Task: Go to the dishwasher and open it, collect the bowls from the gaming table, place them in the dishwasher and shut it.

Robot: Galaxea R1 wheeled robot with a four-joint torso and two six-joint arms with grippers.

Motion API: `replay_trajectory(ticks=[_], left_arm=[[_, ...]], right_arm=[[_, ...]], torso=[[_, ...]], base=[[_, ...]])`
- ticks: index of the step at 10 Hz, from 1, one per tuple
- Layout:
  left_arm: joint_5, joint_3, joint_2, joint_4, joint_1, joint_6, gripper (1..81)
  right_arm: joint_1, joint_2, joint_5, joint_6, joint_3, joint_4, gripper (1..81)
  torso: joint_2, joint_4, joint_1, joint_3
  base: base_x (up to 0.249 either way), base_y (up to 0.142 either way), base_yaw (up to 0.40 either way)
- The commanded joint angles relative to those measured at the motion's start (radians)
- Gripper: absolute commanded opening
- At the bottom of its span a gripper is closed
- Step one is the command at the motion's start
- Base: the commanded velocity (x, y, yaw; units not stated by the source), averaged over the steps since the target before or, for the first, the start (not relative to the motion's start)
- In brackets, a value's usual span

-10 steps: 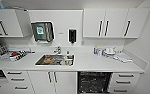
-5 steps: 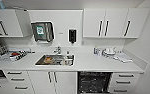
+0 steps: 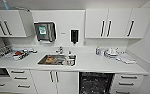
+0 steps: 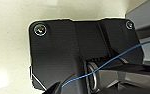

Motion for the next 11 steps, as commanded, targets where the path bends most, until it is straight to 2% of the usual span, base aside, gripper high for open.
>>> replay_trajectory(ticks=[1, 3, 4, 8, 9, 10, 11], left_arm=[[0.060, 0.002, -0.010, -0.009, -0.042, 0.003, 81.1], [0.061, 0.002, -0.007, -0.009, -0.042, 0.003, 81.1], [0.063, 0.002, -0.008, -0.009, -0.042, 0.003, 81.1], [0.068, 0.002, -0.010, -0.007, -0.042, 0.001, 81.1], [0.068, 0.002, -0.014, -0.009, -0.042, 0.003, 81.1], [0.068, 0.002, -0.014, -0.009, -0.042, 0.003, 81.1], [0.068, 0.002, -0.014, -0.010, -0.042, 0.003, 81.1]], right_arm=[[0.036, 0.010, -0.034, -0.006, 0.001, 0.003, 81.1], [0.035, 0.010, -0.025, -0.015, -0.017, 0.038, 81.1], [0.035, 0.013, -0.025, -0.062, -0.023, 0.084, 81.1], [0.035, 0.020, -0.025, -0.450, -0.025, 0.449, 81.1], [0.033, 0.023, -0.025, -0.508, -0.025, 0.506, 81.1], [0.024, 0.030, -0.023, -0.540, -0.031, 0.526, 81.1], [0.021, 0.039, -0.022, -0.543, -0.043, 0.528, 81.1]], torso=[[0.000, 0.000, 0.000, 0.000], [0.000, 0.000, 0.000, 0.000], [0.000, 0.000, 0.000, 0.000], [0.000, 0.000, 0.000, 0.000], [0.000, 0.000, 0.000, 0.000], [0.000, 0.000, 0.000, 0.000], [0.000, 0.000, 0.000, 0.000]], base=[[0.000, 0.000, 0.332], [0.000, 0.000, 0.333], [0.000, 0.000, 0.333], [0.000, 0.000, 0.333], [0.000, 0.000, 0.334], [0.000, 0.000, 0.334], [0.000, 0.000, 0.334]])
